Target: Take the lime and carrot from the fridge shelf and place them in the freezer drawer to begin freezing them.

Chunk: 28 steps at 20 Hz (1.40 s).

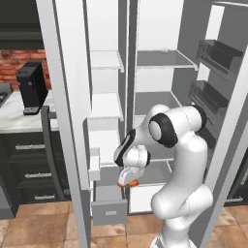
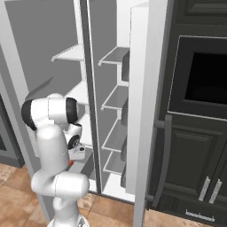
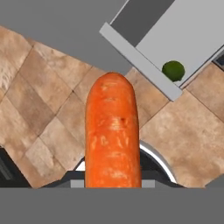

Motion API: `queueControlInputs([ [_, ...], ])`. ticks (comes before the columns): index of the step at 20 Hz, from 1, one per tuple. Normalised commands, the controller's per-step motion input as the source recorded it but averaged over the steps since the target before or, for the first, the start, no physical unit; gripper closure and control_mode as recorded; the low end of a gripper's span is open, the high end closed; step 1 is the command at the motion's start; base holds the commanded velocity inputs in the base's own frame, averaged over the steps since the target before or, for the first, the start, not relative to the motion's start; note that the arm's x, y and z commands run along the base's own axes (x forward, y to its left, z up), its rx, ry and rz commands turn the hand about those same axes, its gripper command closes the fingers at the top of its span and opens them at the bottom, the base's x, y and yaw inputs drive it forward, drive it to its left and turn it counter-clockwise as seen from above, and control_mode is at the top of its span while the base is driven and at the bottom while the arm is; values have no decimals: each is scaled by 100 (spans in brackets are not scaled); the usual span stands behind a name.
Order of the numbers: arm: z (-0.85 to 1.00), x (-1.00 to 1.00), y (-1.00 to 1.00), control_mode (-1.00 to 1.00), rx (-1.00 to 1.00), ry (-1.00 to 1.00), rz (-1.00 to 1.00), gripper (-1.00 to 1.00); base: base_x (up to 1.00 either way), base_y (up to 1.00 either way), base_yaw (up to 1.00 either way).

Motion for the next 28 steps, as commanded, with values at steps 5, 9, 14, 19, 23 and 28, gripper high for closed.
queueControlInputs([
  [5,-33,30,0,-100,1,0,5,100,0,0,0],
  [9,-20,34,10,-100,2,0,5,100,0,0,0],
  [14,-29,33,15,-100,1,0,5,100,0,0,0],
  [19,-44,31,15,-100,0,1,5,100,0,0,0],
  [23,-48,28,15,-100,0,0,5,100,0,0,0],
  [28,-50,33,18,-100,0,0,4,100,0,0,0],
])
